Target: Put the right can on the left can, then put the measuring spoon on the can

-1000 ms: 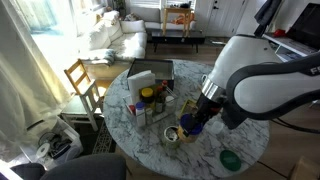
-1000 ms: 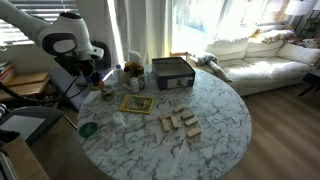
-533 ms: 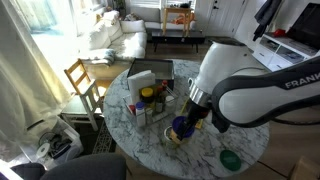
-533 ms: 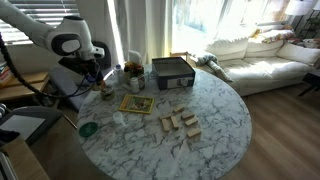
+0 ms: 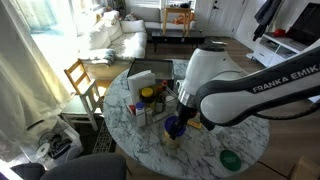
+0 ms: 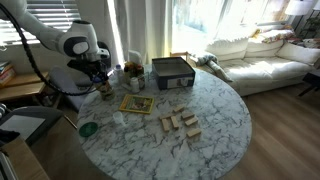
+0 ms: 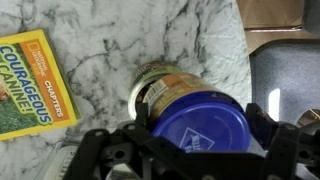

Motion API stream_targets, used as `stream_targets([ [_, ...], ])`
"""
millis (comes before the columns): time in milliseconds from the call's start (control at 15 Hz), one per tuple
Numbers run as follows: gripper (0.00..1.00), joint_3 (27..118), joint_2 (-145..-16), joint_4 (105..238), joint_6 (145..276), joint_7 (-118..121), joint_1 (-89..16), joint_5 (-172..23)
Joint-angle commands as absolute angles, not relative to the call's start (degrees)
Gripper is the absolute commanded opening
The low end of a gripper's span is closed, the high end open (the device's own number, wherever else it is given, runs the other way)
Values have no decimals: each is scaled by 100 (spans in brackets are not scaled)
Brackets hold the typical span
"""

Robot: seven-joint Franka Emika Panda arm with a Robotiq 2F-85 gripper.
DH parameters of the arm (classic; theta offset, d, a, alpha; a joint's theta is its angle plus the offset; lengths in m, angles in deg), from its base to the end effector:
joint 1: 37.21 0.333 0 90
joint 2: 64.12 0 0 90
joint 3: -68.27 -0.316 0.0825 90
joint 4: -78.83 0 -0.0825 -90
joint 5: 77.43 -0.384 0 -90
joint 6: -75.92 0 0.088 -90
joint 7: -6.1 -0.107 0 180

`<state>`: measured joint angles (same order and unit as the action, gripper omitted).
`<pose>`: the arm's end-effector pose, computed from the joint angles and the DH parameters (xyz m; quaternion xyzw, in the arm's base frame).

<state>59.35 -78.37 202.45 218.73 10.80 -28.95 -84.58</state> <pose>0.5484 0.1677 0.2921 -0.9876 -0.1388 -0.0370 0.0632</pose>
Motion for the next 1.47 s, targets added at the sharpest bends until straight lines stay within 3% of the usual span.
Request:
stream_targets([
  [0,70,5960,-8044,19935,21533,1162,-2913,-8182],
  [1400,70,5949,-8299,19732,21420,1162,-3039,-8315],
])
